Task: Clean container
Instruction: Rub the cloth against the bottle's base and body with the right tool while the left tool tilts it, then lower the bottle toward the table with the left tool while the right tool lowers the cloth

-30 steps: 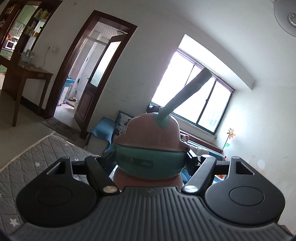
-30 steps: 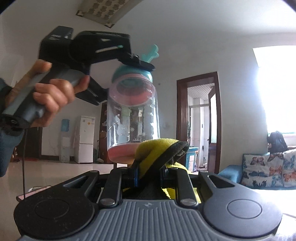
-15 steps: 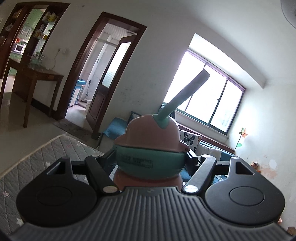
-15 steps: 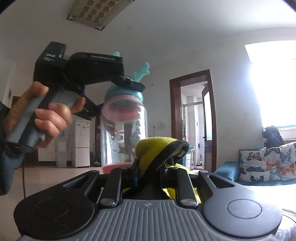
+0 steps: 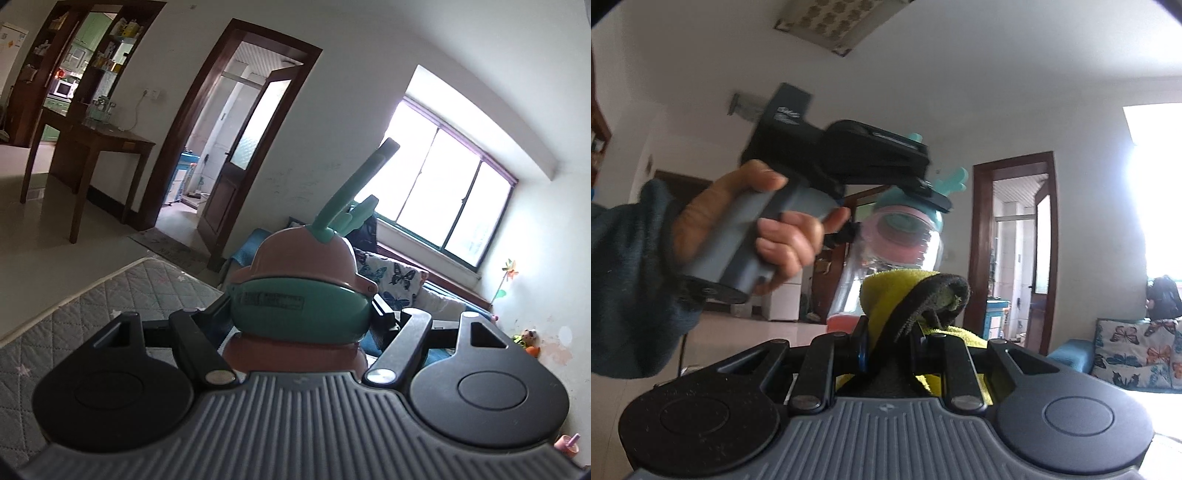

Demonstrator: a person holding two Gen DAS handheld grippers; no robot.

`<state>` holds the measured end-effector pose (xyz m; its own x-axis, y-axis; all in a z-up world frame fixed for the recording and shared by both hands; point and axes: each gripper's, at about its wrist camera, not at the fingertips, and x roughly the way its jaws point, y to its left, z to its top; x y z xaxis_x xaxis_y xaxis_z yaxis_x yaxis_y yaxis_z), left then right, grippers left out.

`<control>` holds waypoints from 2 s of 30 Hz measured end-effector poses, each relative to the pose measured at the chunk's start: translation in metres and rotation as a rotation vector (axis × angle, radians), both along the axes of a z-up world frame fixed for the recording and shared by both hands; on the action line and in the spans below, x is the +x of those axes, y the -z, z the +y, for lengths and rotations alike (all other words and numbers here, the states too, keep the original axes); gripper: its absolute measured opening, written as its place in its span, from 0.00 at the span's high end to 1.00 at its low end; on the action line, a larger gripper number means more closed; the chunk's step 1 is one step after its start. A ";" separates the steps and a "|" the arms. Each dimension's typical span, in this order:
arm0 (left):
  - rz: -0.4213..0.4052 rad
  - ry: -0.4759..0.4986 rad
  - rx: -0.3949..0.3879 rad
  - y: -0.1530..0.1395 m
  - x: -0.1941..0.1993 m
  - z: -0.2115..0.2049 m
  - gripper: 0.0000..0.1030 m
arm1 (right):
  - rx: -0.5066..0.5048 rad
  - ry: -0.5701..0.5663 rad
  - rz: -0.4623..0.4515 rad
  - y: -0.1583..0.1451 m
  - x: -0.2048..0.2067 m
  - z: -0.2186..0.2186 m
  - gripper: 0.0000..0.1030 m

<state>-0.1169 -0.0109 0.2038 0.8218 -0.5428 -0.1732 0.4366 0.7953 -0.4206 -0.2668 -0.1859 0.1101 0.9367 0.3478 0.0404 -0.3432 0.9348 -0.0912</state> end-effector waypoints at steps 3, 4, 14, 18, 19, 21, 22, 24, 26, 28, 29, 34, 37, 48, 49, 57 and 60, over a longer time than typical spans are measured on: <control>0.017 -0.002 -0.009 0.003 0.003 0.002 0.29 | -0.038 -0.030 0.002 0.004 -0.002 0.007 0.82; 0.022 0.000 -0.016 0.003 0.004 0.003 0.29 | -0.051 -0.042 0.006 0.005 -0.002 0.009 0.82; 0.064 0.081 -0.085 0.004 0.003 0.002 0.29 | -0.068 -0.086 0.094 0.011 0.023 0.012 0.82; 0.058 0.107 -0.096 0.002 -0.001 0.005 0.29 | -0.045 -0.057 0.131 0.013 0.034 0.005 0.82; 0.054 0.110 -0.096 0.002 -0.002 0.005 0.29 | -0.040 -0.050 0.140 0.013 0.036 0.003 0.82; 0.044 0.116 -0.095 0.000 -0.005 0.007 0.29 | -0.028 -0.033 0.157 0.015 0.040 -0.002 0.82; 0.039 0.119 -0.097 -0.001 -0.006 0.007 0.29 | -0.022 -0.025 0.164 0.015 0.042 -0.004 0.82; 0.033 0.127 -0.100 -0.003 -0.008 0.008 0.29 | 0.003 -0.003 0.178 0.016 0.045 -0.010 0.82; 0.030 0.134 -0.102 -0.005 -0.010 0.008 0.29 | 0.046 0.021 0.199 0.016 0.050 -0.019 0.82; 0.027 0.143 -0.103 -0.005 -0.012 0.008 0.29 | 0.080 0.043 0.217 0.015 0.057 -0.027 0.82; 0.025 0.147 -0.101 -0.006 -0.013 0.008 0.29 | 0.101 0.058 0.226 0.013 0.059 -0.032 0.82; 0.018 0.167 -0.099 -0.006 -0.014 0.006 0.29 | 0.248 0.134 0.244 0.003 0.072 -0.065 0.82; 0.014 0.173 -0.095 -0.007 -0.013 0.004 0.29 | 0.294 0.161 0.239 -0.001 0.078 -0.080 0.82; 0.060 0.122 -0.006 0.022 0.012 -0.011 0.29 | 0.287 0.194 0.315 -0.003 0.104 -0.103 0.82; 0.062 0.117 0.004 0.025 0.014 -0.013 0.29 | 0.281 0.192 0.323 -0.004 0.107 -0.103 0.82; 0.074 0.061 0.064 0.051 0.042 -0.026 0.29 | 0.236 0.178 0.381 -0.011 0.129 -0.104 0.82; 0.072 0.030 0.112 0.060 0.054 -0.033 0.29 | 0.261 0.173 0.416 -0.012 0.140 -0.105 0.81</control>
<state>-0.0627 -0.0434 0.1435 0.7888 -0.5410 -0.2918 0.4328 0.8259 -0.3613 -0.1266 -0.2913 0.1219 0.9348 0.2150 -0.2827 -0.1397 0.9544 0.2638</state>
